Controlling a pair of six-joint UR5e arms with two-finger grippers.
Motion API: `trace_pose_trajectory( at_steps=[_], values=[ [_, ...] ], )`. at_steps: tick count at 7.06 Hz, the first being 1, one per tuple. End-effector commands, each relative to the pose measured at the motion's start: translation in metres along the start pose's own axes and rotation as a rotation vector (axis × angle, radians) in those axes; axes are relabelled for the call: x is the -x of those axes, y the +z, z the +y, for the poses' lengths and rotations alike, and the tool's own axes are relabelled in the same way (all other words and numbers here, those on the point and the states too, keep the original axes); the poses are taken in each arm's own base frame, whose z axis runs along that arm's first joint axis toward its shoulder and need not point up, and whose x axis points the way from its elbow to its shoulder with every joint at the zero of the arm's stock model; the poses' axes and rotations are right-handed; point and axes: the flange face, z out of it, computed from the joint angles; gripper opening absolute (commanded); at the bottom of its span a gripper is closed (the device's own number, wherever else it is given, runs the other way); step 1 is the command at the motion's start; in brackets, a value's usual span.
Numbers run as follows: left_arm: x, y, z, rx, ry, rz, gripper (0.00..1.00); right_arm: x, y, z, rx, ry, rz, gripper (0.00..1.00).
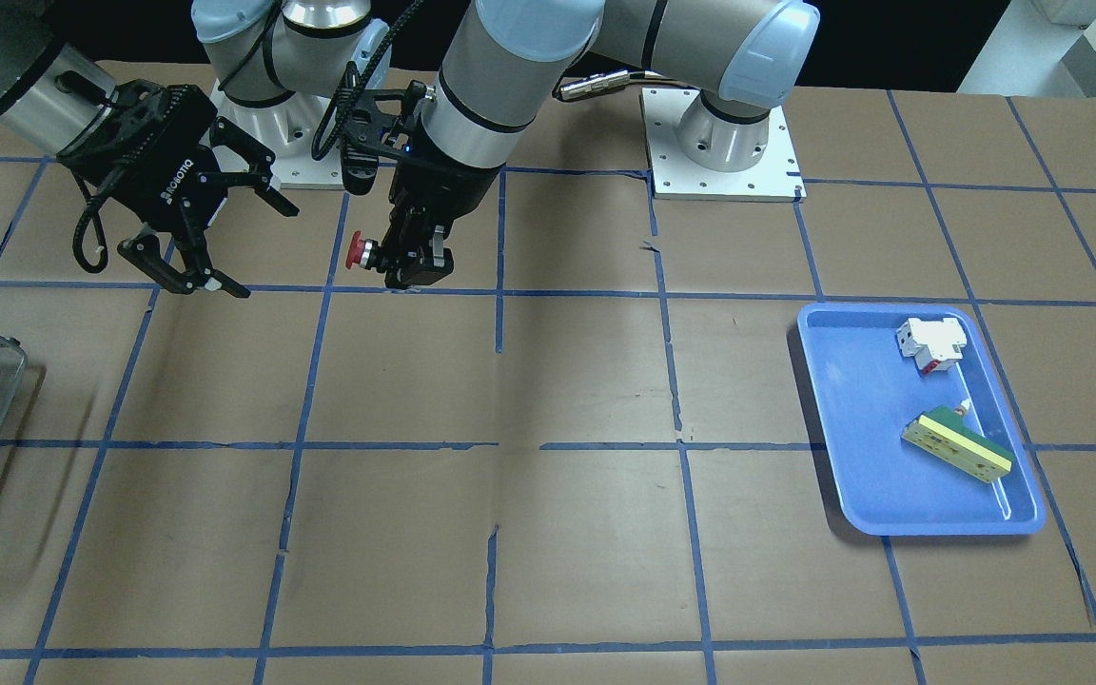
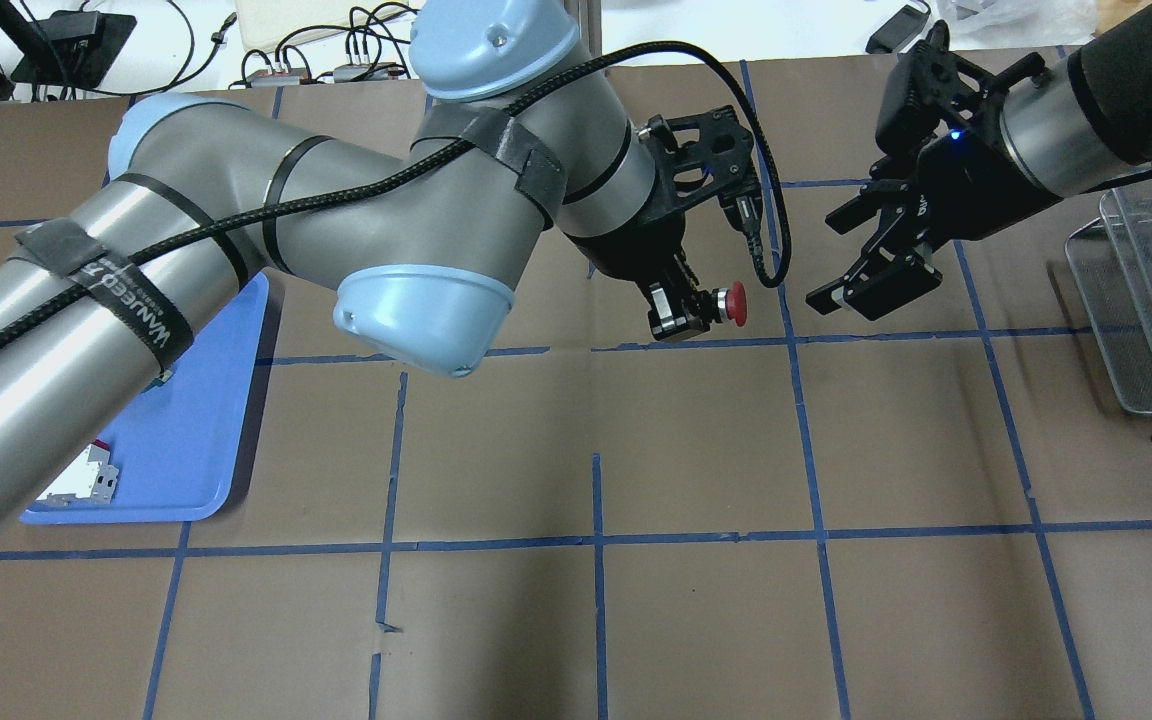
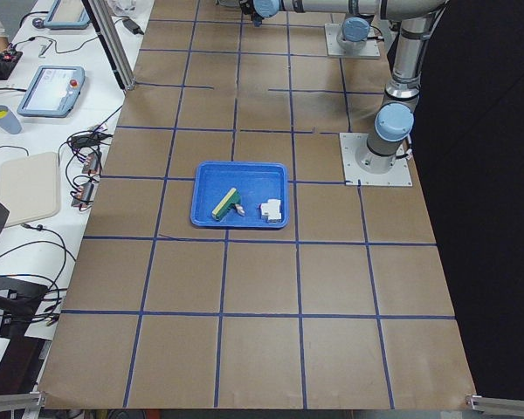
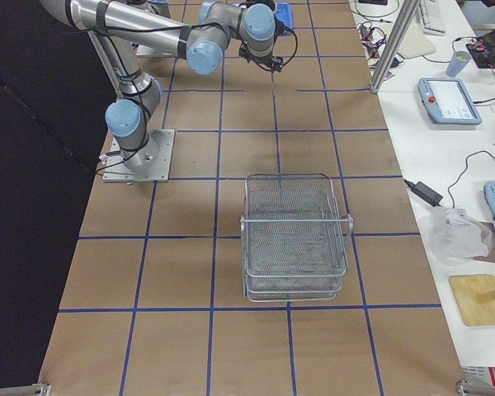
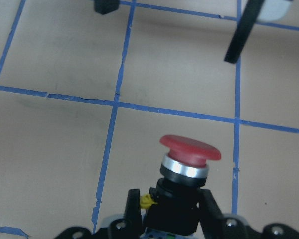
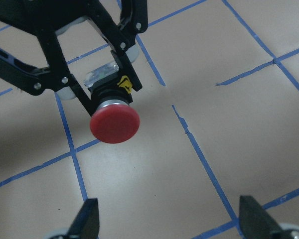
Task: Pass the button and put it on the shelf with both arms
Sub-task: 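Bring the right gripper around the button's red cap held by the left gripper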
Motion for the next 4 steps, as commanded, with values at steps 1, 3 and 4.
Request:
trace_pose_trajectory(
  at_steps=[1, 3, 4],
  values=[
    [0.0019, 0.0019, -0.0008, -0.007, -0.036, -0.007, 0.0, 0.0012, 0.0066, 0.0041, -0.078, -0.057, -0.03, 1.0],
    [0.0039, -0.0016, 0.0, -0.009, -0.048, -0.015, 0.0, 0.0035, 0.0145, 0.0038, -0.136, -0.097, -0.044, 1.0],
    [0.0048, -0.0037, -0.0007, -0.02, -0.063, -0.027, 0.0, 0.004, 0.0144, 0.0009, -0.159, -0.1, -0.045, 1.0]
  ],
)
